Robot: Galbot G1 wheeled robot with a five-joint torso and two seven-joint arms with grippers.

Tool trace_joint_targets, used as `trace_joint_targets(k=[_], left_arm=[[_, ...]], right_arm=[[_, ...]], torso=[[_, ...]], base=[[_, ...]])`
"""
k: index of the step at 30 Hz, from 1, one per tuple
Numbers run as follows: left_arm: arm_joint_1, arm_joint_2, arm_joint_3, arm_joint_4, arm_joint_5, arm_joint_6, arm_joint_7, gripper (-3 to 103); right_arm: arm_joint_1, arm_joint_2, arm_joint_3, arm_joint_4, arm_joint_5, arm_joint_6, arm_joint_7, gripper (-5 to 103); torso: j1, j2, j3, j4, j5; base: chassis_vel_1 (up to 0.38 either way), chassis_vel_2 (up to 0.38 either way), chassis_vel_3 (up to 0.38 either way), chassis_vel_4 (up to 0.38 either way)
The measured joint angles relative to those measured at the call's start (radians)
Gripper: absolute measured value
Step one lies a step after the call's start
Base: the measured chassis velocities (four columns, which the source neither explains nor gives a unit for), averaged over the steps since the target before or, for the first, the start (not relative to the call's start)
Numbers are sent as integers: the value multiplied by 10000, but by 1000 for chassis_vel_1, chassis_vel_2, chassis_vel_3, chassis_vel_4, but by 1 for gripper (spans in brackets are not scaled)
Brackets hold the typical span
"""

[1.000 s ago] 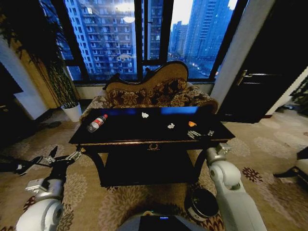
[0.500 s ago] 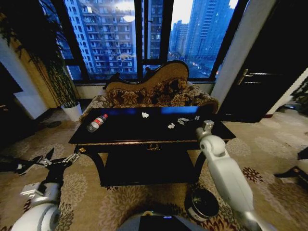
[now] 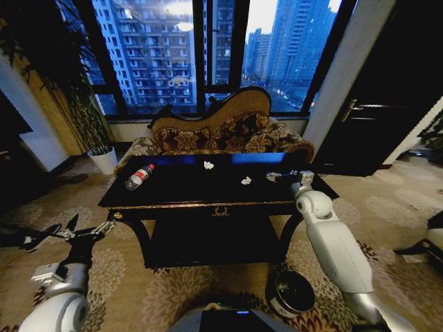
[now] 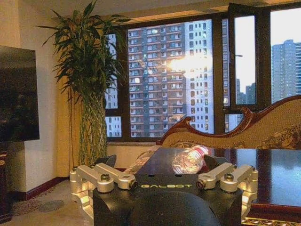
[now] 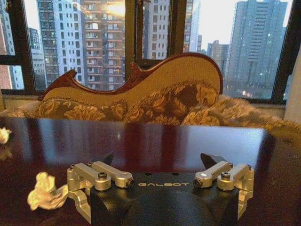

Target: Move to the front of the table and place the trash on the table into the trash bin.

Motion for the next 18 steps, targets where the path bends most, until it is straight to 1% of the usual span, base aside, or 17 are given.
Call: trace_joint_targets(k=[7, 18], left_arm=[[35, 38, -76, -23, -3, -25, -5, 100], [-20, 73, -25, 20, -6, -26, -8, 100]], right_arm=[[156, 372, -201, -472, 4, 55, 0, 100], [389, 462, -261, -852, -12, 173, 0, 100]], torso=[[0, 0, 1, 1, -1], [0, 0, 0, 0, -2]], base=[[0, 0, 0, 0], [0, 0, 0, 0]])
